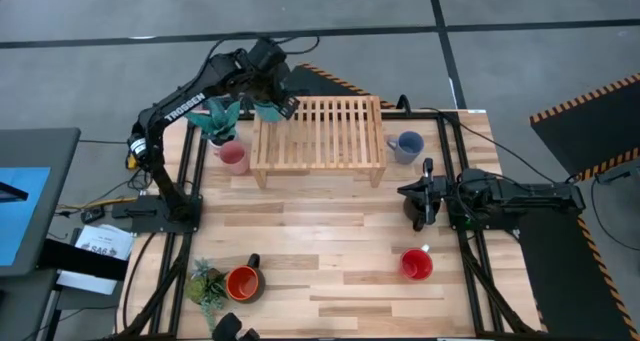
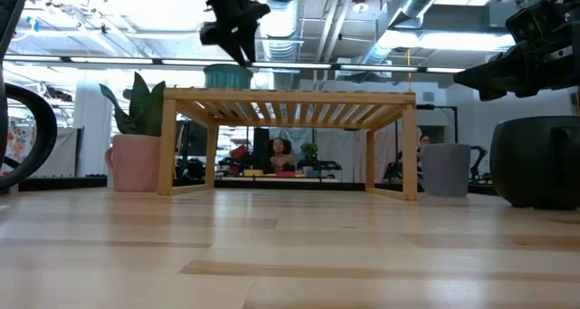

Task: Place coffee mugs
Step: Put the pink mug onto the shelf

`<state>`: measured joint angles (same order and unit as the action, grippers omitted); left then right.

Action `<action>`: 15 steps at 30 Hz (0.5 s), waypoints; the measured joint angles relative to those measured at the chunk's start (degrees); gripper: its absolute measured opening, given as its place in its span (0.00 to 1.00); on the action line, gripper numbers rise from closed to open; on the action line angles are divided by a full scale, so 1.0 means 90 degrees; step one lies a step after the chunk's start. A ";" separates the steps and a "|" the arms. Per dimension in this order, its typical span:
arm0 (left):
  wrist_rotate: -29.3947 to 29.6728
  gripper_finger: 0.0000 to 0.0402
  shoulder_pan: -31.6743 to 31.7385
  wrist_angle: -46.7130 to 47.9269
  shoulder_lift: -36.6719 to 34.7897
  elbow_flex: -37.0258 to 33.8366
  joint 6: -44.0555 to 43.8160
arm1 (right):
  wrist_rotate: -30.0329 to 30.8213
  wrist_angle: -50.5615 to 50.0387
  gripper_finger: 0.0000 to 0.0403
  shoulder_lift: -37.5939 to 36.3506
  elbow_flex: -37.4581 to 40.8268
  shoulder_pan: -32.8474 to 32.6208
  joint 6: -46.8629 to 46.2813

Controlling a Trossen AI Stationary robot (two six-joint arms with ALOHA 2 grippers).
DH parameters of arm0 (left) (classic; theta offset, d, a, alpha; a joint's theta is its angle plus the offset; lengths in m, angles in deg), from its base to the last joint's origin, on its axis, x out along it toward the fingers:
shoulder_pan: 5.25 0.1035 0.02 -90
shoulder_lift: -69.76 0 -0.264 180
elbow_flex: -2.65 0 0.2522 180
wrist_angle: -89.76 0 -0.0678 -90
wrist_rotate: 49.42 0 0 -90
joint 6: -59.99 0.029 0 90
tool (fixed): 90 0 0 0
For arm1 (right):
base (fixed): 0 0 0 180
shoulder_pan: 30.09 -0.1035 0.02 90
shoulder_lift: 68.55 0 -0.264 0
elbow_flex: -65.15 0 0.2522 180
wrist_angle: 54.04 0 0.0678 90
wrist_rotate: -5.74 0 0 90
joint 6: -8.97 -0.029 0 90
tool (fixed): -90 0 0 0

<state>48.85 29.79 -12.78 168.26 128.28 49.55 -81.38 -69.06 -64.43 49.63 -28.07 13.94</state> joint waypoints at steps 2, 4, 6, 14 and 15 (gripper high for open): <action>0.0000 0.37 -0.0027 0.0198 0.0000 0.0275 -0.0073 | 0.0000 0.0000 0.13 -0.0001 0.0000 0.0000 0.0000; -0.0007 0.37 -0.0086 0.0384 0.0000 0.0594 -0.0114 | 0.0000 0.0000 0.13 -0.0002 0.0000 0.0000 -0.0002; -0.0015 0.37 -0.0175 0.0570 -0.0002 0.0906 -0.0203 | 0.0000 0.0000 0.13 -0.0002 0.0000 0.0000 -0.0001; -0.0019 0.37 -0.1015 0.1432 -0.0062 0.1892 -0.0349 | 0.0000 0.0000 0.13 0.0000 0.0000 0.0000 0.0000; -0.0005 0.37 -0.1191 0.1541 -0.0108 0.1895 -0.0326 | 0.0000 0.0000 0.13 -0.0002 0.0000 0.0000 -0.0002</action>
<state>48.81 19.07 1.09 167.28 145.34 46.62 -81.38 -69.06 -64.45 49.63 -28.07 13.92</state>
